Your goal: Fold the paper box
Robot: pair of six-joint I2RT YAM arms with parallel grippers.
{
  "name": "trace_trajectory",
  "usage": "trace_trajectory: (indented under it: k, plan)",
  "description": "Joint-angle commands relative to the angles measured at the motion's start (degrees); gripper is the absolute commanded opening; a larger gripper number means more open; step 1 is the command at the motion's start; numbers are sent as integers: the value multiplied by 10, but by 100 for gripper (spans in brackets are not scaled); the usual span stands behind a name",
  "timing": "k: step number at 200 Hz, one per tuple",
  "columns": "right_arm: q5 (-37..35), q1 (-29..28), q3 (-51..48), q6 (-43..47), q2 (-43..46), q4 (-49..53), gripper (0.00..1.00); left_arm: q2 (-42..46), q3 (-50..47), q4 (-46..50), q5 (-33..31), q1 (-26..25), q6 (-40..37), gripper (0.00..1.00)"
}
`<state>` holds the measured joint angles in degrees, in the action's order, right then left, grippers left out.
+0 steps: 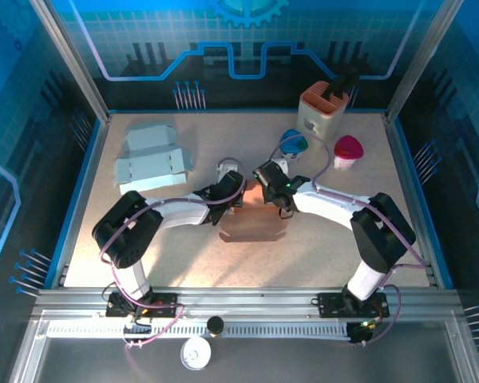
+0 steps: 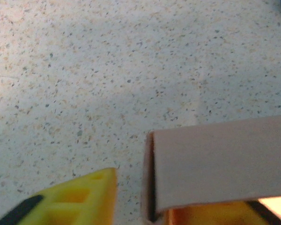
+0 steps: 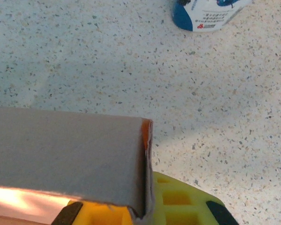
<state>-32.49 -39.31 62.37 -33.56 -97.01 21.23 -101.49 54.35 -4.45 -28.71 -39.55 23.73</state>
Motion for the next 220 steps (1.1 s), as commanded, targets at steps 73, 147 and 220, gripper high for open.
trace_trajectory:
  k: [73, 147, 220]
  plan:
    - [62, 39, 3, -99, -2, 25, 0, 179, 7, 85, 112, -3, 71, 64]
    - [124, 91, -30, -324, 30, 111, 0, 318, -19, 213, 77, -3, 115, 60]
    - [268, 131, 63, -556, -73, 355, 0, 369, -95, 259, 121, -3, 163, 45]
